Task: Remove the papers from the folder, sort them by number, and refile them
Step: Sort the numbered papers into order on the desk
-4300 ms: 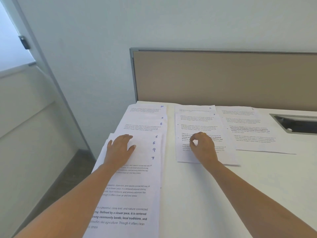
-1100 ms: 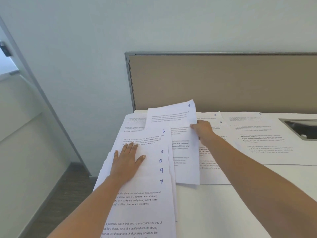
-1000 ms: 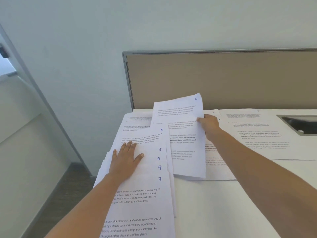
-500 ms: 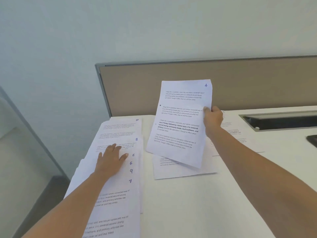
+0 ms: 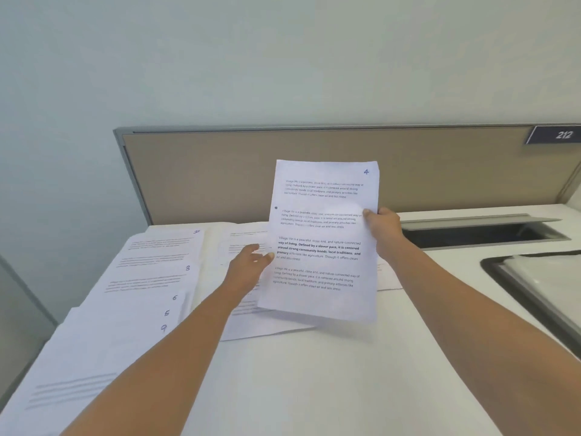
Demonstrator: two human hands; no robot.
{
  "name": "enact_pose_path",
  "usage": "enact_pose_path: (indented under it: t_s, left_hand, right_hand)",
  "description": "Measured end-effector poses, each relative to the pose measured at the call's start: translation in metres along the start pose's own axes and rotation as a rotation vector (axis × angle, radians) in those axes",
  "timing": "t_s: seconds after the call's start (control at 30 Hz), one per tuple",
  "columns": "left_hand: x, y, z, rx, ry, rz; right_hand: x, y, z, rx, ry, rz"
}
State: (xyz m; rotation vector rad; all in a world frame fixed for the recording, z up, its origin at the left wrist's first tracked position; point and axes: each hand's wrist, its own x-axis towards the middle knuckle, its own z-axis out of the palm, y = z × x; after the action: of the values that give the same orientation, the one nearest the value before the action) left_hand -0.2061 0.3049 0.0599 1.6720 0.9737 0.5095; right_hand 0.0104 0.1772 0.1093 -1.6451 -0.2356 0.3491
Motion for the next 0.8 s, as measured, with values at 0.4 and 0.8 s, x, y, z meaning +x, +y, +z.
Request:
enact_pose_path:
  t_s: [0.4, 0.8]
  left_hand:
    - [0.003, 0.001, 0.089, -0.307, 0.019, -0.215]
    - [0.002, -0.042, 0.097, 0.701, 0.252, 0.194]
  right_hand:
    - [0.044, 0.048, -0.054, -0.197, -0.128, 0.262]
    - [0.070, 0.094, -0.077, -0.565, -0.017, 0.091]
